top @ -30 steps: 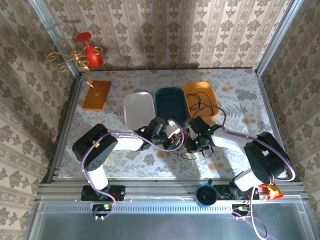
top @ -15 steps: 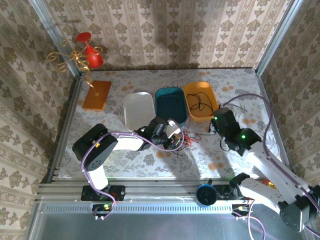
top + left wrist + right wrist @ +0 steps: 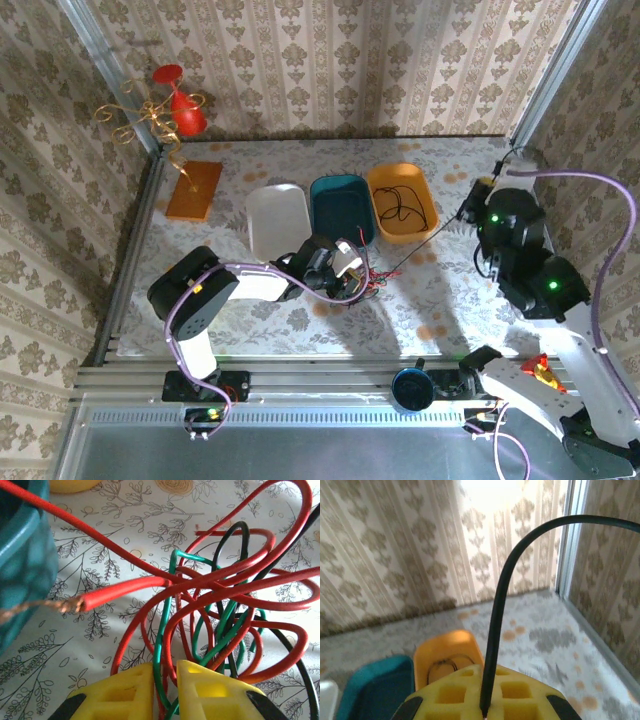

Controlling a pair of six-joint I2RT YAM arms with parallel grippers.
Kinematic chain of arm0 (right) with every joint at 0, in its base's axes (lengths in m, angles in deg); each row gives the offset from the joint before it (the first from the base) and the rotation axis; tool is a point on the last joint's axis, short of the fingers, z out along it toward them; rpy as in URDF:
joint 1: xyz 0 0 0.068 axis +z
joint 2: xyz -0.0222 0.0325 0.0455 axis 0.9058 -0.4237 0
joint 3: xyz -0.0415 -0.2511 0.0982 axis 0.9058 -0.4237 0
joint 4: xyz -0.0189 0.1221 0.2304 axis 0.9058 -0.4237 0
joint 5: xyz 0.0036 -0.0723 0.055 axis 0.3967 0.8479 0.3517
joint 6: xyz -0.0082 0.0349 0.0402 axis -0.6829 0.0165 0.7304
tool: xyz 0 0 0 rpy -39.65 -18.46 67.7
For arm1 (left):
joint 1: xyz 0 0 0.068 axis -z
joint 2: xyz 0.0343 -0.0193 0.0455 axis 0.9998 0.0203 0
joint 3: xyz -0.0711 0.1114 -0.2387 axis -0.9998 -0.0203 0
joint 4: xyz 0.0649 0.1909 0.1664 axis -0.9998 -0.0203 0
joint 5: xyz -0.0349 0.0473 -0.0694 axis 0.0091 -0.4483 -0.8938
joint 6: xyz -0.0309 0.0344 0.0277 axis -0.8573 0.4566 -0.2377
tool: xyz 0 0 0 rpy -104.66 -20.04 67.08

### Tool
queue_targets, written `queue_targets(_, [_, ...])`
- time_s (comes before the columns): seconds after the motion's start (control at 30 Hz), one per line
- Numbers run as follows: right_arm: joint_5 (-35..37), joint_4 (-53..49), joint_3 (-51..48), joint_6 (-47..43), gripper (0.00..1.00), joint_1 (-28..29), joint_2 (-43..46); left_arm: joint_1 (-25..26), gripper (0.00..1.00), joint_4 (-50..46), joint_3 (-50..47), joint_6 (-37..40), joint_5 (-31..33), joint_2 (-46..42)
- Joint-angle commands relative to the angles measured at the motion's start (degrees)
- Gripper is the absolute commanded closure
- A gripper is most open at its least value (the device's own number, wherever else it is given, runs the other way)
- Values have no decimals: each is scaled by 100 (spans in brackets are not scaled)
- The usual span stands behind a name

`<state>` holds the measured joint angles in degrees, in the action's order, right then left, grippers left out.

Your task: Untangle the cables

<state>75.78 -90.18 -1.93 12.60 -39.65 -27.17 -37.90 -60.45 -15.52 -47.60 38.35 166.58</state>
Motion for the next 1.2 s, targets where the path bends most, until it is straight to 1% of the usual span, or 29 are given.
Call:
queue_targets(0.0, [-106, 749, 632, -735, 100, -48, -78, 30, 81, -740, -48, 75, 145, 244])
queue_targets(0.1, [-465, 1021, 1104, -998, 100, -49, -239, 30, 81, -758, -35, 74, 145, 256])
queue_targets(0.37, [-1041, 1643, 2260, -1693, 100, -83, -751, 37, 81, -755, -96, 50, 249, 224])
queue_targets(0.5, [-1508, 1672, 3001, -1759, 100, -131, -1204, 31, 81, -759, -92, 34, 276, 229])
queue_targets(0.6, [-1684, 1225, 3650, -1703, 100, -217, -1744, 32, 81, -766, -78, 38, 282, 237])
queue_targets(0.7, [-1686, 544, 4260, -1548, 100, -352, -2450, 40, 80, -767, -87, 36, 294, 229])
queue_targets(0.77, [-1536, 254, 4419, -1510, 100, -438, -2839, 50, 80, -763, -96, 39, 303, 220])
queue_targets(0.93, [-1492, 538, 4359, -1203, 100, -738, -3621, 61, 80, -754, -112, 41, 320, 211])
queue_targets(1.0, [-1448, 625, 4596, -1192, 100, -769, -4008, 62, 80, -762, -96, 40, 320, 228])
queue_targets(1.17, [-1437, 406, 5453, -1244, 100, -913, -4945, 51, 80, -804, -98, 55, 351, 233])
